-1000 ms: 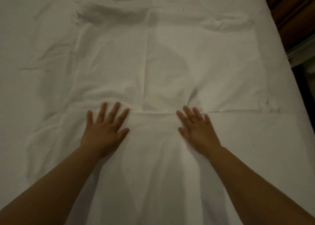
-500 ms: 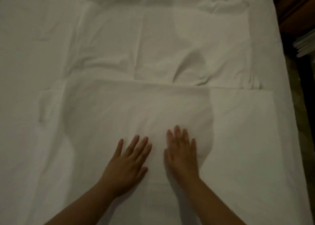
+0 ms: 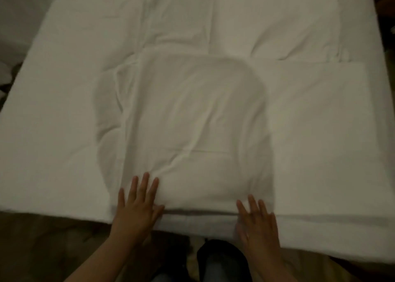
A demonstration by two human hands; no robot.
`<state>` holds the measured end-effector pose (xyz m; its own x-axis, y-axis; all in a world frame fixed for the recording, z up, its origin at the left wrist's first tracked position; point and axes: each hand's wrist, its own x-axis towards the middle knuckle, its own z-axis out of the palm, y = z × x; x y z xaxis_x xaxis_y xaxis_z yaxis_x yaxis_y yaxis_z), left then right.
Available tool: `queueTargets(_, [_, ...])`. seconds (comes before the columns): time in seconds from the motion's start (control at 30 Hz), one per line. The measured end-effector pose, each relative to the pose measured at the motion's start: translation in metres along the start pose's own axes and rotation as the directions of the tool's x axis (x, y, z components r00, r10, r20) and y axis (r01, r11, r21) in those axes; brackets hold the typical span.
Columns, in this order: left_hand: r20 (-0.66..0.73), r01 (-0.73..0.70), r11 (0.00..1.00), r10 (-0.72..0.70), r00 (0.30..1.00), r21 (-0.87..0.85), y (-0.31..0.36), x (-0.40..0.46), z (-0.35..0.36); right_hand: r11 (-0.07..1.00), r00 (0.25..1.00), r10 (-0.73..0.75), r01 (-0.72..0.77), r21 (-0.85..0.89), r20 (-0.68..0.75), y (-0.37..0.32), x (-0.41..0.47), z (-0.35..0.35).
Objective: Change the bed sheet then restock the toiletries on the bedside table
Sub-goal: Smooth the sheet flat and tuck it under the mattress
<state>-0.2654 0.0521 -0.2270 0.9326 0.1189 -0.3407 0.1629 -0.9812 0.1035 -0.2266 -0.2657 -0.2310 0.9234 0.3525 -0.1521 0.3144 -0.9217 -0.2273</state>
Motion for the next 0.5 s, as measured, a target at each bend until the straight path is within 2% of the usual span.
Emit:
queueTargets(0.03, [-0.018,0.038,0.998,-0.039,0.999,-0.052,0.0,-0.007,0.0,0.998,0.995,0.045,-0.042,0.04,-0.094,-0.006,-0.004,0.0])
queueTargets(0.07, [-0.054,0.082,0.987,-0.091,0.994,-0.137,0.004,-0.015,0.0,0.983,0.972,0.157,-0.136,0.127,-0.174,-0.016,-0.006,-0.004])
queueTargets(0.1, [-0.101,0.14,0.96,-0.169,0.98,-0.244,0.008,-0.023,-0.003,0.914,0.913,0.354,-0.291,0.284,-0.205,-0.029,-0.006,-0.01])
queueTargets(0.13, [-0.145,0.21,0.904,-0.28,0.949,-0.373,0.013,-0.028,-0.008,0.738,0.788,0.596,-0.462,0.492,-0.154,-0.04,-0.004,-0.018])
queueTargets(0.17, [-0.157,0.289,0.802,-0.424,0.892,-0.523,0.017,-0.03,-0.014,0.44,0.588,0.809,-0.582,0.684,-0.02,-0.048,0.0,-0.025])
queueTargets(0.2, [-0.084,0.382,0.607,-0.599,0.797,-0.697,0.019,-0.029,-0.018,0.085,0.402,0.895,-0.582,0.809,0.195,-0.052,0.005,-0.03])
queueTargets(0.23, [0.081,0.448,0.297,-0.754,0.652,-0.843,0.021,-0.026,-0.023,-0.219,0.301,0.865,-0.491,0.843,0.401,-0.052,0.01,-0.034])
queueTargets(0.27, [0.296,0.443,-0.06,-0.821,0.488,-0.895,0.023,-0.021,-0.027,-0.425,0.286,0.785,-0.395,0.814,0.549,-0.051,0.014,-0.039])
queueTargets(0.3, [0.502,0.366,-0.371,-0.776,0.383,-0.853,0.025,-0.016,-0.029,-0.539,0.307,0.718,-0.323,0.778,0.625,-0.051,0.018,-0.043])
queueTargets(0.33, [0.645,0.278,-0.582,-0.673,0.363,-0.764,0.028,-0.013,-0.03,-0.601,0.329,0.679,-0.266,0.754,0.656,-0.05,0.02,-0.045])
queueTargets(0.37, [0.721,0.224,-0.701,-0.572,0.391,-0.677,0.033,-0.01,-0.032,-0.642,0.345,0.655,-0.215,0.736,0.672,-0.049,0.023,-0.048])
queueTargets(0.4, [0.756,0.19,-0.771,-0.487,0.438,-0.607,0.038,-0.008,-0.034,-0.665,0.355,0.642,-0.183,0.724,0.679,-0.048,0.028,-0.051])
queueTargets(0.5, [0.78,0.214,-0.841,-0.324,0.536,-0.497,0.05,0.004,-0.041,-0.685,0.388,0.622,-0.15,0.713,0.68,-0.042,0.043,-0.06])
